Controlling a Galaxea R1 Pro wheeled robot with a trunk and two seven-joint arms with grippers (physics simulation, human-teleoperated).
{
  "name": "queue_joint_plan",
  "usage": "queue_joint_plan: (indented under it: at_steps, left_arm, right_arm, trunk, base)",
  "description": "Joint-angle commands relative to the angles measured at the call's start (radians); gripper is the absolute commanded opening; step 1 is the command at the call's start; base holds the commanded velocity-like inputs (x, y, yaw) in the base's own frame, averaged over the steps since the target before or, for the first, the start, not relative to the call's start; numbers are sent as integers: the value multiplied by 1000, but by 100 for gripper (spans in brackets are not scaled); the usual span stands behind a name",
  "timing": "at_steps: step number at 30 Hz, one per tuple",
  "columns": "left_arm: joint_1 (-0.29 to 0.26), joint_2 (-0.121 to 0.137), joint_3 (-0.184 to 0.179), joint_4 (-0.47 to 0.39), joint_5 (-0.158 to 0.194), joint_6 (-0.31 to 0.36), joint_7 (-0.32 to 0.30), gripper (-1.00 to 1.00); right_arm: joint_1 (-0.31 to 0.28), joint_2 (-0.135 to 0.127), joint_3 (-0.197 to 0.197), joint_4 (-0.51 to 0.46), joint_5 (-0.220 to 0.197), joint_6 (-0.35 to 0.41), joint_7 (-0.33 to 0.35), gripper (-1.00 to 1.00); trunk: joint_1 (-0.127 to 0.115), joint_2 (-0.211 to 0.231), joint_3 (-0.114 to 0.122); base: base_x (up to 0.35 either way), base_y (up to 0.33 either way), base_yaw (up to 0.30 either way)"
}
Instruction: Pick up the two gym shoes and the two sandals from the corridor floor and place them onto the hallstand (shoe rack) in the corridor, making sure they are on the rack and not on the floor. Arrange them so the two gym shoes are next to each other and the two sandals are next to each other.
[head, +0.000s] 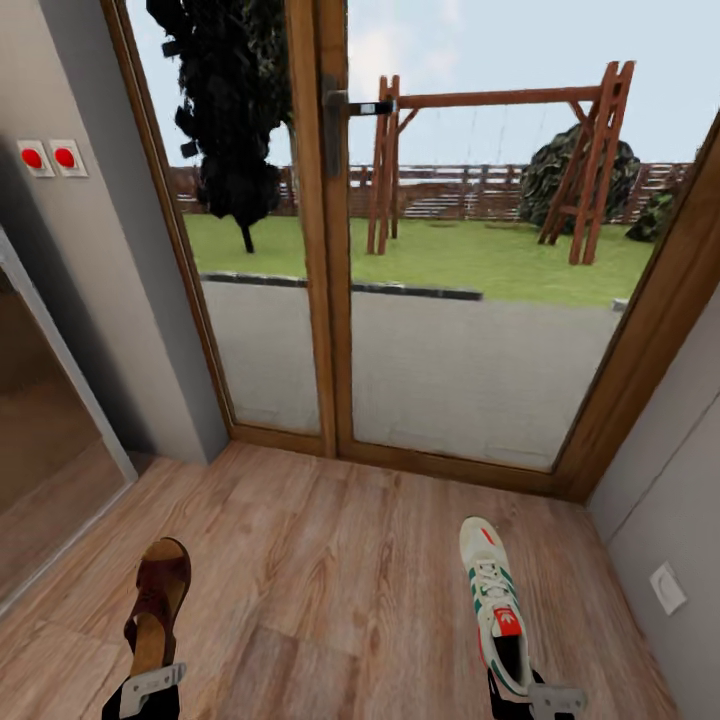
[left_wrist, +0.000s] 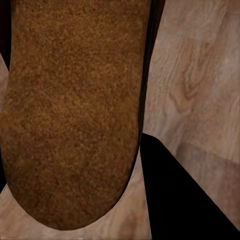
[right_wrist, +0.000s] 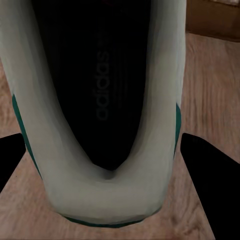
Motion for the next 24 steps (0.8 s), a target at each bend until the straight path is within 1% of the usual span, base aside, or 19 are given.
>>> queue_joint_plan:
  at_steps: [1, 6, 8, 10, 13, 14, 15, 16, 18, 24]
  left_arm:
    - [-1, 0, 1, 1, 5, -2, -5, -100]
    - [2, -1, 2, 4, 6, -7, -5, -100]
    - [7, -4, 3, 4, 6, -32, -5, -100]
    - [13, -8, 4, 17, 7, -82, -3, -100]
    - [16, -10, 4, 35, 7, -111, -2, -100]
    - [28, -11, 4, 42, 15, -134, -3, -100]
    - [34, -11, 4, 40, 17, -140, -3, -100]
    - [54, -11, 4, 36, 24, -162, -3, -100]
    - [70, -11, 4, 35, 28, -193, -3, -100]
    - [81, -12, 3, 40, 31, -210, -3, -100]
  right_arm:
    - [0, 0, 3, 0, 2, -2, -6, -100]
    - [0, 0, 3, 0, 2, -2, -6, -100]
    - [0, 0, 3, 2, 2, -2, -6, -100]
    - [0, 0, 3, 10, 2, -2, -6, -100]
    - [0, 0, 3, 13, 2, -2, -6, -100]
    - [0, 0, 3, 13, 2, -2, -6, -100]
    - [0, 0, 3, 14, 2, -2, -6, -100]
    - [0, 0, 3, 14, 2, -2, -6, -100]
    - [0, 0, 3, 14, 2, -2, -6, -100]
    - [0, 0, 3, 14, 2, -2, -6, -100]
  trunk:
    - [0, 0, -1]
    - [0, 0, -1]
    - [0, 0, -1]
    - [0, 0, -1]
    - [0, 0, -1]
    - [0, 0, -1]
    - [0, 0, -1]
    - [0, 0, -1]
    - [0, 0, -1]
    - [0, 0, -1]
  base:
    - [0, 0, 279]
    - [0, 0, 279]
    - [0, 0, 279]
    - [0, 0, 279]
    - [0, 0, 279]
    - [0, 0, 279]
    - [0, 0, 279]
    - [0, 0, 279]
    - [0, 0, 279]
    - [0, 0, 279]
